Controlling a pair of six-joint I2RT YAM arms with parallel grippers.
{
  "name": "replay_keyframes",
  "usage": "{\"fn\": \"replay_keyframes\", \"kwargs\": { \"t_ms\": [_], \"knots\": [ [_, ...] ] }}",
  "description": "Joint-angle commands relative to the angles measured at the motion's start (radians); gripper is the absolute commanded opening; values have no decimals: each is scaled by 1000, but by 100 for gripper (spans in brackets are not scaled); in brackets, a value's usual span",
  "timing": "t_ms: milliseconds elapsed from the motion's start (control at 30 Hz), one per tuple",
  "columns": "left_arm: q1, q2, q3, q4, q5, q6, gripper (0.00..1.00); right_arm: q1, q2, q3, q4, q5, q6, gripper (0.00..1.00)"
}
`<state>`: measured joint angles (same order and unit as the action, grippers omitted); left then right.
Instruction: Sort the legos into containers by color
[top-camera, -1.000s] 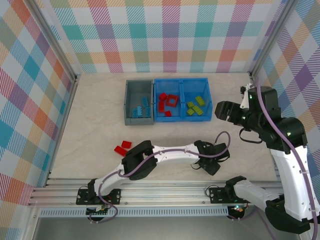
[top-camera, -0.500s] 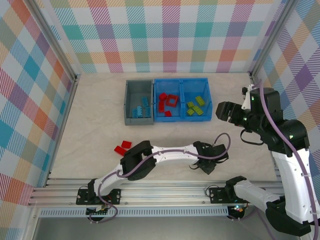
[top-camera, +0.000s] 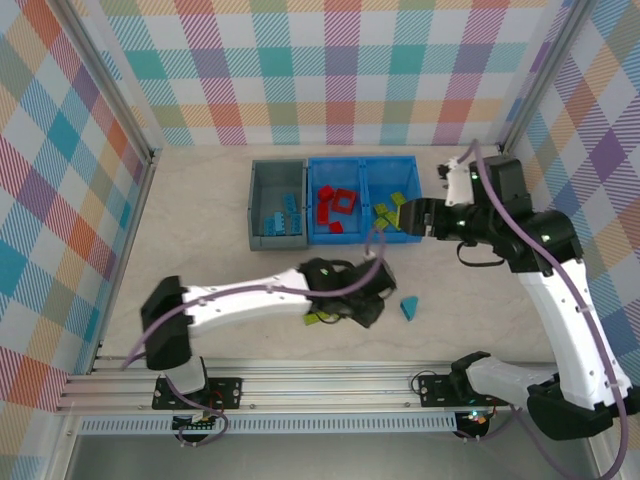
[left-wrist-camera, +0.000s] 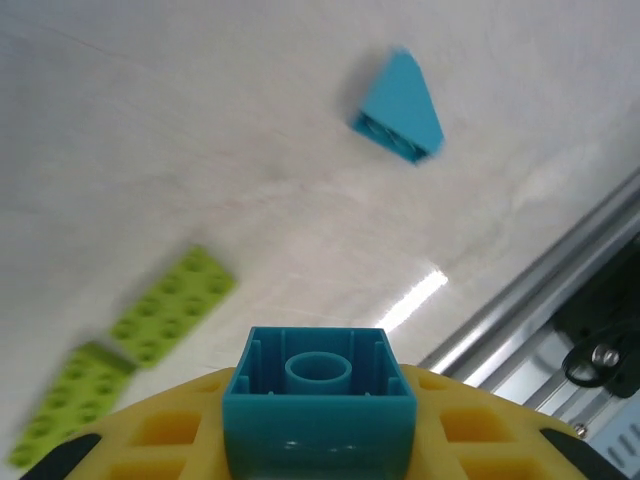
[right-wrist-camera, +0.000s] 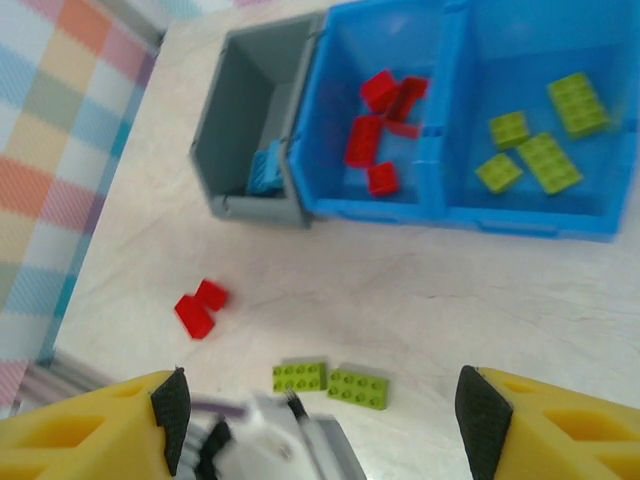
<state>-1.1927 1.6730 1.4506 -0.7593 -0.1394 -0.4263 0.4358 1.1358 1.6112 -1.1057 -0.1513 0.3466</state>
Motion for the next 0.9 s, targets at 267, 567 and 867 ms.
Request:
{"fn": "replay_keyframes", "kwargs": {
  "t_ms": [267, 567, 867],
  "knots": [
    [587, -91, 30, -108, -40, 141, 29, 391, 129, -106, 354, 84, 13, 73],
    [797, 333, 351, -28, -86, 172, 28, 642, 195, -213, 699, 295, 3, 73],
    [810, 628, 704, -143, -201, 150, 28, 653, 193, -267, 706, 332, 36, 73]
  ]
}}
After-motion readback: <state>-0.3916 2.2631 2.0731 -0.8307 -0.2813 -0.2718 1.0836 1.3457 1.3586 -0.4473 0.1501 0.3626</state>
